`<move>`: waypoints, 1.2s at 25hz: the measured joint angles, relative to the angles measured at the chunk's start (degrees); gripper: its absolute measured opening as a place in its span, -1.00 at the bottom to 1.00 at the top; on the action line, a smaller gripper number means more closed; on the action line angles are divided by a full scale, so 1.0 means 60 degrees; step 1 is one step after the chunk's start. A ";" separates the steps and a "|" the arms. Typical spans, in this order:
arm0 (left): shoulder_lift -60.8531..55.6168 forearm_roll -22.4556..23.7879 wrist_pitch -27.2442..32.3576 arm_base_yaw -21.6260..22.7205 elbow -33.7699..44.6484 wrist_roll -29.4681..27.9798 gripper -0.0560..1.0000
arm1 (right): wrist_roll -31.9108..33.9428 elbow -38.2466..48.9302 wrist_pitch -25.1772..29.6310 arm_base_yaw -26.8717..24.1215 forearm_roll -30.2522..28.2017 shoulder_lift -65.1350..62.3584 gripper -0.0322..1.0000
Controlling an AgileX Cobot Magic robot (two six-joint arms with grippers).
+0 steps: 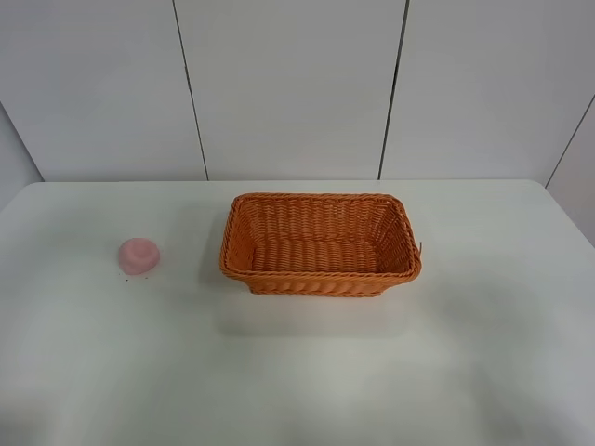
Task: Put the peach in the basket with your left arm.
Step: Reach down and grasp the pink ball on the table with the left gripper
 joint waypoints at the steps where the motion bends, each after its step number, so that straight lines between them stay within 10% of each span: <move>1: 0.0656 0.0000 -0.0022 0.0000 -0.0346 0.0023 0.59 | 0.0000 0.0000 0.0000 0.0000 0.0000 0.0000 0.41; 16: 1.0654 0.0000 -0.0123 0.0000 -0.4847 0.0129 0.59 | 0.0000 0.0000 0.0000 0.0000 0.0000 0.0000 0.41; 30: 1.3918 -0.0435 -0.1431 0.0000 -0.5898 0.0190 0.59 | 0.0000 0.0000 0.0000 0.0000 0.0000 0.0000 0.41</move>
